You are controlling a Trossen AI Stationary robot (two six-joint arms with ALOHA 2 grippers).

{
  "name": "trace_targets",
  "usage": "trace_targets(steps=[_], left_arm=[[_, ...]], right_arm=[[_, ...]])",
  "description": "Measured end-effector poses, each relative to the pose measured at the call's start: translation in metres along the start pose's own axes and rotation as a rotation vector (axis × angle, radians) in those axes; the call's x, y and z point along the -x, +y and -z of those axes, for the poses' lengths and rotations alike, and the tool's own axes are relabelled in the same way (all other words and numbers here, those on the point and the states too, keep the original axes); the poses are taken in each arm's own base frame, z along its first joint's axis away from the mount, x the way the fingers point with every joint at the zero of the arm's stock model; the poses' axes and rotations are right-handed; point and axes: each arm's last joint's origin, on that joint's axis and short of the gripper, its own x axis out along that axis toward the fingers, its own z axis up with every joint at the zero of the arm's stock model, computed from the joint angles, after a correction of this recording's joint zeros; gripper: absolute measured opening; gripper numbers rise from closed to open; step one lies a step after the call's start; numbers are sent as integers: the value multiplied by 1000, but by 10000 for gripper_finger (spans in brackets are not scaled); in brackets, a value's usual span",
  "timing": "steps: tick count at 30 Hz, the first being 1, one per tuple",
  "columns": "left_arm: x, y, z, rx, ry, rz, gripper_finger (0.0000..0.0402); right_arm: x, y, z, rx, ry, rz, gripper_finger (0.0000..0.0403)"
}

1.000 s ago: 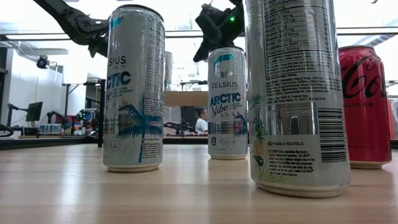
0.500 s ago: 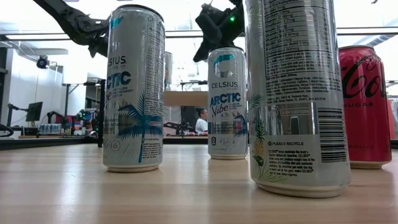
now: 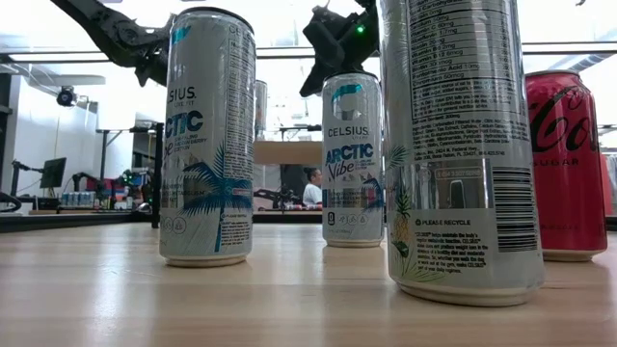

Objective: Place canned beverage on shelf
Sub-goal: Put the white soda can on the shelf

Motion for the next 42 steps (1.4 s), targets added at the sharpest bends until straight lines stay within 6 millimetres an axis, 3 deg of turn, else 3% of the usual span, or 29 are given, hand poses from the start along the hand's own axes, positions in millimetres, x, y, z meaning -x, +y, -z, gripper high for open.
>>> trace_targets(steps=[18,29,42], left_arm=[[39,-25,-23,-34,-70,93,0],[55,-58,-30,-77,-95,230,0],[80,-91,-31,10,-58,395,0]], right_arm=[[8,23,1,-28,17,-56,9],[15,47,7,-50,70,-107,9],[28,77,20,-29,184,-167,9]])
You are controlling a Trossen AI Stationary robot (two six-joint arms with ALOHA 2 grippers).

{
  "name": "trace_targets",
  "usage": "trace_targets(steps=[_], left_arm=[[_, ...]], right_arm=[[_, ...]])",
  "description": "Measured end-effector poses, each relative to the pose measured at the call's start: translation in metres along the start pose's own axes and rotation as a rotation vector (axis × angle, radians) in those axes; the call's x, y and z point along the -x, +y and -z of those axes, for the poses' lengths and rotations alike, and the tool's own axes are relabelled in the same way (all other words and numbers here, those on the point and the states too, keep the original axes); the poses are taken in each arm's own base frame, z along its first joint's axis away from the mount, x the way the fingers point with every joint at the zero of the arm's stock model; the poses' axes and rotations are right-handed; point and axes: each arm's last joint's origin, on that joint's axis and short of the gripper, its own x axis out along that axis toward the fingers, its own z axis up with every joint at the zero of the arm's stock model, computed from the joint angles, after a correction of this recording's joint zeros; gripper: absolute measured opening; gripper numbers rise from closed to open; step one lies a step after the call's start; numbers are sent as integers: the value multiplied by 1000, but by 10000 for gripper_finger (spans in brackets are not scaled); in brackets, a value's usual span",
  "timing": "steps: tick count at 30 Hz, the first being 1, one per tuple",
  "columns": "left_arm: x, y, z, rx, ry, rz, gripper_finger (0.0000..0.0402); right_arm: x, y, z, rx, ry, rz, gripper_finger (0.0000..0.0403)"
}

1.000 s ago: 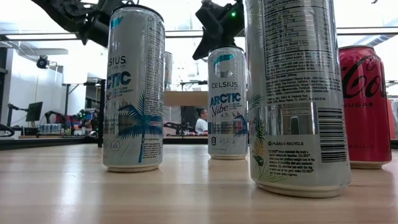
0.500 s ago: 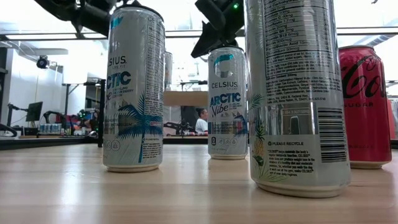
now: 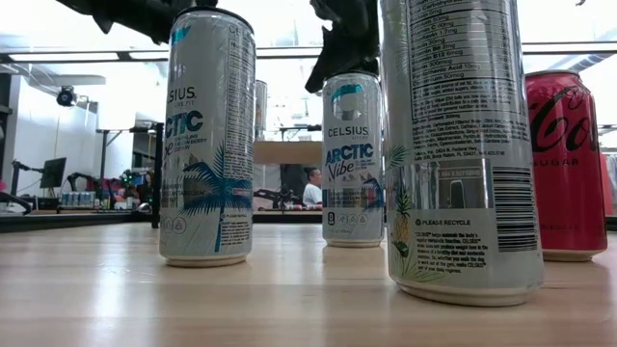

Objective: Place canned beverage on shelf
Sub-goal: Put the white soda can on the shelf

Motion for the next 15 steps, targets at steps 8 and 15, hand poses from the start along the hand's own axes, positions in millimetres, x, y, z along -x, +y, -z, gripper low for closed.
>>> trace_targets(steps=[8,15], left_arm=[[0,-28,0,38,8,119,0],[1,-45,1,42,15,192,0]], right_arm=[[8,24,7,41,22,-50,9],[31,38,13,43,63,-86,9]])
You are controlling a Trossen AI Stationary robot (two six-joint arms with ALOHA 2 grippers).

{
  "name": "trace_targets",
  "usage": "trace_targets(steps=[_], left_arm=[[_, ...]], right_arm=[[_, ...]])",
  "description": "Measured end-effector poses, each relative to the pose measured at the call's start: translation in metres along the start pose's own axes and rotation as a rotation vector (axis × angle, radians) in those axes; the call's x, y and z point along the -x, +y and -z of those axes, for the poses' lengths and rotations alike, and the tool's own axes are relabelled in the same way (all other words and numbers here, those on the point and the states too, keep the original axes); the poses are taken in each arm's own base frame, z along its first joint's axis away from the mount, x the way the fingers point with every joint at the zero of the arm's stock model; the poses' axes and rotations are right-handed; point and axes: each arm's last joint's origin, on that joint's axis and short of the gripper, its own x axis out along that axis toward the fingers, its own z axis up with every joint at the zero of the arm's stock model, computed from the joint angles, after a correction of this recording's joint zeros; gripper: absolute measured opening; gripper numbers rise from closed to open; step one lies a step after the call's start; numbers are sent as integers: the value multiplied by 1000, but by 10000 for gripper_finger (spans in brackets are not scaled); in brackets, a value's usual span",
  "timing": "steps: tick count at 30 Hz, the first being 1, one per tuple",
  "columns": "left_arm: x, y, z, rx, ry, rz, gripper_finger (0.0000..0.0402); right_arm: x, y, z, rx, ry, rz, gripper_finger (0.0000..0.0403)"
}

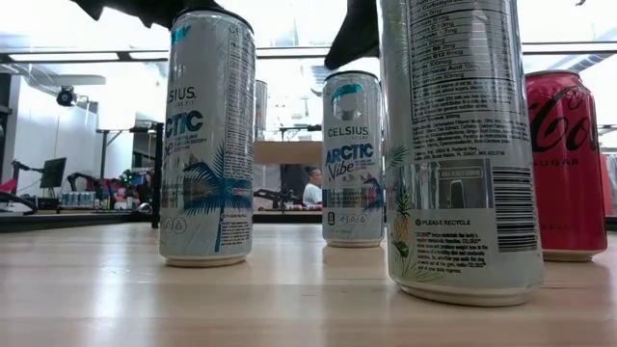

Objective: Place canned beverage on shelf
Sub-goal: Put the white soda can on the shelf

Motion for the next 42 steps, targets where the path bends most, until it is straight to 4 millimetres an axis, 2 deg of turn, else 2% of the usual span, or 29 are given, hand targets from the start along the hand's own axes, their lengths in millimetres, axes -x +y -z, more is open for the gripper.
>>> trace_targets(steps=[10,14,18,22,32,42], left_arm=[[0,-2,6,-21,61,-4,0],[5,3,17,-164,184,-163,0],[9,18,24,-240,292,-407,0],[13,38,22,-234,297,-498,0],[25,88,18,-211,273,-582,0],[27,115,17,-290,243,-570,0]], right_arm=[[27,4,14,-112,117,13,9],[31,7,19,-104,150,14,9],[34,10,20,-96,151,7,9],[34,9,21,-91,164,12,9],[34,8,23,-71,178,20,9],[34,8,23,-58,177,20,9]])
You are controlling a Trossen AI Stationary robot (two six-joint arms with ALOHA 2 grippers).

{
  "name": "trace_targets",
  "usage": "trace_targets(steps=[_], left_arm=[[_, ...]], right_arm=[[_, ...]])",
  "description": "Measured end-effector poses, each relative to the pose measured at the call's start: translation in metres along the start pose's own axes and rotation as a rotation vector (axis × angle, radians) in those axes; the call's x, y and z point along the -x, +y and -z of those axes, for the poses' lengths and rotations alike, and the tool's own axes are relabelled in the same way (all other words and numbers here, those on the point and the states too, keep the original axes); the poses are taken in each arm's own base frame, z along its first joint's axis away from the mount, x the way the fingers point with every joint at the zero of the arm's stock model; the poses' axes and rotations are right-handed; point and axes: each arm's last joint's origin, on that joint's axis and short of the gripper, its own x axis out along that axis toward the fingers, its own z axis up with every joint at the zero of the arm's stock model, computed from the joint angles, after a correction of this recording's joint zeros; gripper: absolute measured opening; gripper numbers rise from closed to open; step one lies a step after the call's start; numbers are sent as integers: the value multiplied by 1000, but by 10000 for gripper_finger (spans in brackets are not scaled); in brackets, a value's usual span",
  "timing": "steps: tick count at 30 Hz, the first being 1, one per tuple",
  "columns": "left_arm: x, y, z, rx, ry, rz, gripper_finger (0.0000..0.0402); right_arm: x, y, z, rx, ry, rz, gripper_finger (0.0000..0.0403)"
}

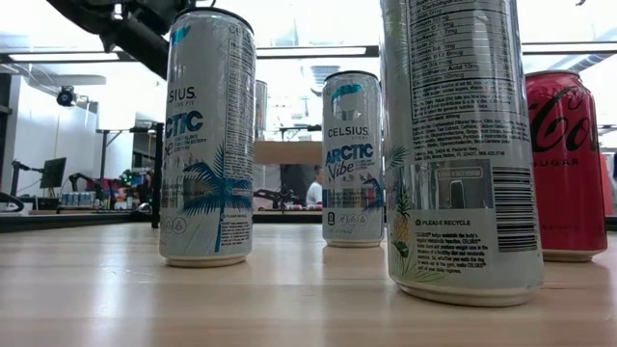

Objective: Place canned beverage on shelf
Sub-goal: Put the white soda can on the shelf

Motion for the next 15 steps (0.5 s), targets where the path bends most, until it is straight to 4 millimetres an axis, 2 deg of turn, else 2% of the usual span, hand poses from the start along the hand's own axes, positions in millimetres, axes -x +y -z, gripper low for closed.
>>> trace_targets(steps=[15], left_arm=[[-30,16,6,9,-50,-27,0]], right_arm=[[0,-1,-1,0,-20,48,9]])
